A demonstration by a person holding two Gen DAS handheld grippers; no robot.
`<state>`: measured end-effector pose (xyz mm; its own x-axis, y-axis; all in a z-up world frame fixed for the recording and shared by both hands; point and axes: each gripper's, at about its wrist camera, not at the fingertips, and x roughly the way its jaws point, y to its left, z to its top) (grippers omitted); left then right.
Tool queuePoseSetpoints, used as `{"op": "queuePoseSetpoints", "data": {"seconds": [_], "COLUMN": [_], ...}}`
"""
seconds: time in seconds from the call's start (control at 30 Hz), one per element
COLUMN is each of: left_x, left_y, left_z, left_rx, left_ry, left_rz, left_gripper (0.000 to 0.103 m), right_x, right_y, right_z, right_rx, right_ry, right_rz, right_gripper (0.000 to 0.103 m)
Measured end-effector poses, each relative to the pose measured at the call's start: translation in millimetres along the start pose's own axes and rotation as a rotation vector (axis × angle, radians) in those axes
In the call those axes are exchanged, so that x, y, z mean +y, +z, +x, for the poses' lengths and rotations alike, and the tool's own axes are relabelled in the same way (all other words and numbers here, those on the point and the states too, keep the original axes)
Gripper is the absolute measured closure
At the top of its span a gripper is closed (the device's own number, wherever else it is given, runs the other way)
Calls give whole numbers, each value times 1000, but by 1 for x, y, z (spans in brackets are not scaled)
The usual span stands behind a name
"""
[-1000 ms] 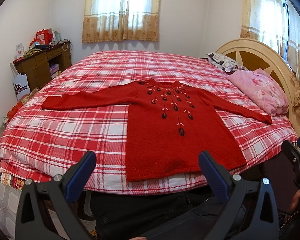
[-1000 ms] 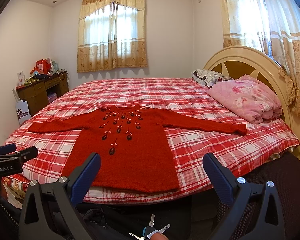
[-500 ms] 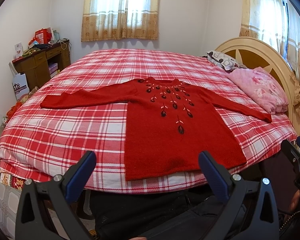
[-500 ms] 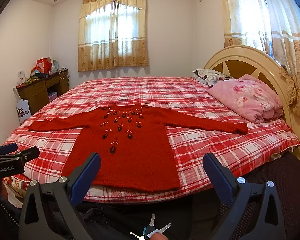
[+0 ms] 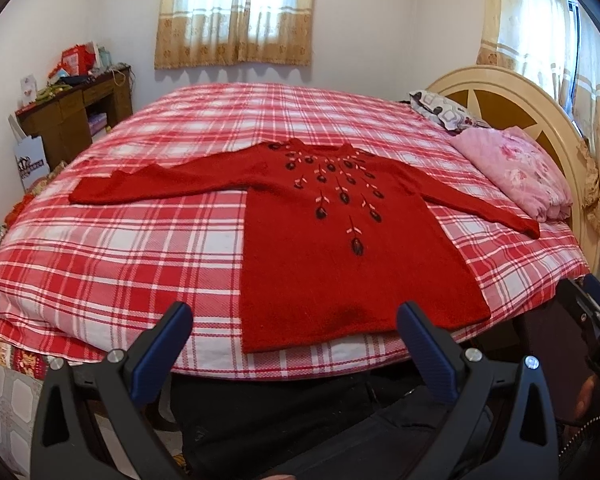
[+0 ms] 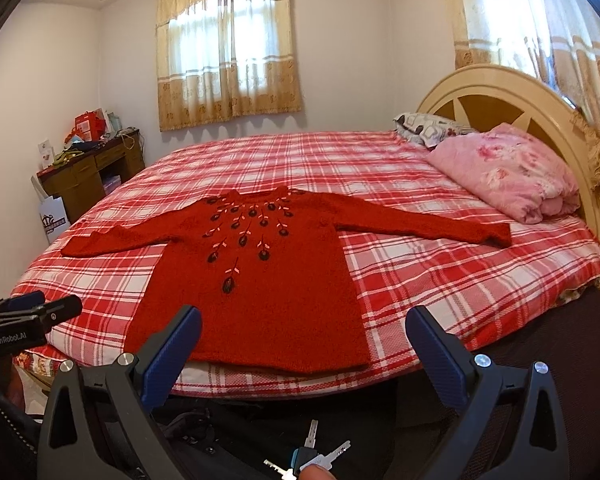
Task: Fold small clothes
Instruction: 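Move the right tool to the sweater's sleeve cuff and grasp it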
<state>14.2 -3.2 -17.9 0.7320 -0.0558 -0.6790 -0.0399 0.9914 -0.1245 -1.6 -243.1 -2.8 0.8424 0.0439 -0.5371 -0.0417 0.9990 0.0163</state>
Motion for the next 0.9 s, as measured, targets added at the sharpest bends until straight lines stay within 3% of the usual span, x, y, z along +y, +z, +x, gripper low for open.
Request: {"op": "queuePoseSetpoints", "data": {"seconds": [0.6, 0.9], "left_x": [10, 9], "left_y": [29, 48], "left_z": [81, 116], "left_rx": [64, 87], "left_ry": [95, 124], "left_rz": [165, 231], "left_gripper": [0, 0], "right_x": [-42, -67], "right_y": [6, 22], "right_z": [88, 130], "right_rx": [53, 50], "right_ry": [-125, -113], "right_rz": [-51, 4], "right_gripper": [1, 1]}}
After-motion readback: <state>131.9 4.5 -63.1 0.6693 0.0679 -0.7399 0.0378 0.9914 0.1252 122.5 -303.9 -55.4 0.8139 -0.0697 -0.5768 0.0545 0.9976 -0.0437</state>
